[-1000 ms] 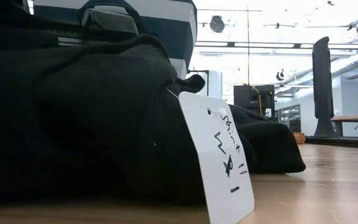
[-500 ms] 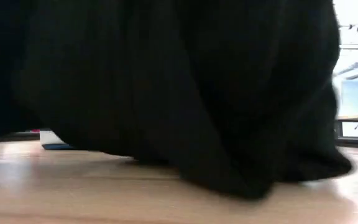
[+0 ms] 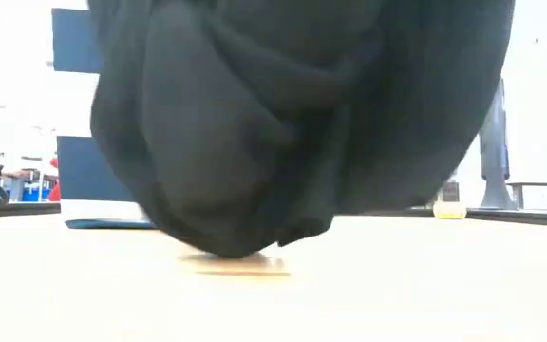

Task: Sort clothes
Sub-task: Put the black shirt into the blue laundry organizer

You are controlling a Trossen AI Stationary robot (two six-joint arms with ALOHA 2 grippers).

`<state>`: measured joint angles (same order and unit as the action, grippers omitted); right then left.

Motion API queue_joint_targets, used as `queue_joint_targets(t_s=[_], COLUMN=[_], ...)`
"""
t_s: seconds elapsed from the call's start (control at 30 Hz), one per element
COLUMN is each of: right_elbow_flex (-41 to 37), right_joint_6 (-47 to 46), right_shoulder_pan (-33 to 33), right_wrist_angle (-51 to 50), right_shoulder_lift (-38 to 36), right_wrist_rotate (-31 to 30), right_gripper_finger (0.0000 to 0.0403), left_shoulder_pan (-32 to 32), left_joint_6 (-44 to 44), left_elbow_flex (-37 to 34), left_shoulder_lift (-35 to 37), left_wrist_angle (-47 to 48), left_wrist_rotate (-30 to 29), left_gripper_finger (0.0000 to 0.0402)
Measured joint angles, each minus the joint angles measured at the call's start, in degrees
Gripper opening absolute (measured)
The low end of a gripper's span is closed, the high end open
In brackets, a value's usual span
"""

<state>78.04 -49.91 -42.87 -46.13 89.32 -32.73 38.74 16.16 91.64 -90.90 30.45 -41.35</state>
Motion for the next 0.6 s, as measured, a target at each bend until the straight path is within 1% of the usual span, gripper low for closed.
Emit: queue_joint_targets(t_s=[0.17, 0.37, 0.6], right_elbow_flex=[0.0, 0.0, 0.0], right_joint_6=[0.0, 0.0, 0.1], right_shoulder_pan=[0.0, 0.0, 0.0], right_wrist_angle=[0.0, 0.0, -1.3], right_shoulder_lift=[0.0, 0.0, 0.0], right_wrist_rotate=[0.0, 0.0, 0.0], right_gripper_finger=[0.0238, 0.0238, 0.0238], left_shoulder_pan=[-1.8, -4.3, -8.1], left_joint_6=[6.0, 13.9, 26.3], left_elbow_flex=[6.7, 17.5, 31.9], left_shoulder_lift=[1.0, 1.0, 1.0], left_wrist_angle=[0.2, 0.1, -0.3], left_wrist_rotate=[-5.7, -7.3, -15.2], left_gripper_finger=[0.0009, 0.0009, 0.0009])
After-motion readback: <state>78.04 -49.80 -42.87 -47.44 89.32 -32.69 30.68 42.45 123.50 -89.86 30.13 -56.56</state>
